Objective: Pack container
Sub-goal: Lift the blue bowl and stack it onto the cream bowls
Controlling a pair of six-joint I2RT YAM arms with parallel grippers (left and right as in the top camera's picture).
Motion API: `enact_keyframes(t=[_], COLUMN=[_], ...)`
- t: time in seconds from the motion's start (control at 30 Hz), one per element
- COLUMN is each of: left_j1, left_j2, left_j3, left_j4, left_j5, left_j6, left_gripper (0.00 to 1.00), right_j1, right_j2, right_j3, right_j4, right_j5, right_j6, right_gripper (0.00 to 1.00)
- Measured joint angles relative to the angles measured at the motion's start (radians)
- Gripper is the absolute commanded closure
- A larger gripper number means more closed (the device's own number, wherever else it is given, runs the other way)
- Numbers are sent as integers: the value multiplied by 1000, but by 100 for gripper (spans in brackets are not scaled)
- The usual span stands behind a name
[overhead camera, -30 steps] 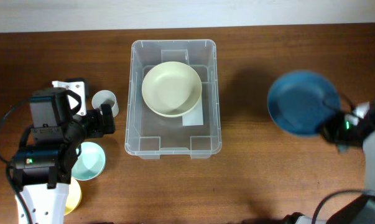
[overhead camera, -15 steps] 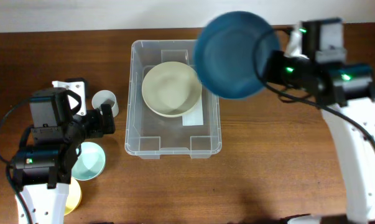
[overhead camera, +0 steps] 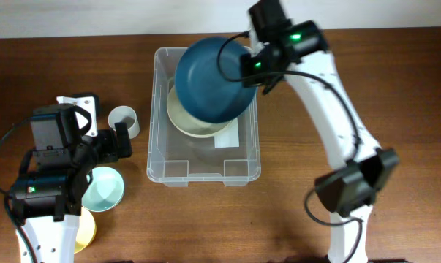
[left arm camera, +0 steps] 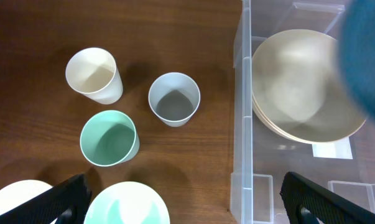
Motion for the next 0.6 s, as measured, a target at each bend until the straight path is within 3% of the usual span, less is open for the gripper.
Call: enact_keyframes(t=[0.27, 0.4, 0.53, 0.6], left_j1=[0, 0, 0, 0], left_j2=[0, 0, 0, 0], left_j3=[0, 0, 0, 0], left_j4=[0, 0, 0, 0], left_j5=[0, 0, 0, 0], left_j6=[0, 0, 0, 0], left_gripper=[0, 0, 0, 0], right_j1=[53, 60, 61, 61], right_j2=[165, 187, 187, 187], right_j3=[2, 2, 7, 9], right_j4=[54, 67, 72, 69], right_j5=[27, 27, 27, 29], right_j6=[-39, -51, -55, -56], right_gripper=[96, 78, 78, 84])
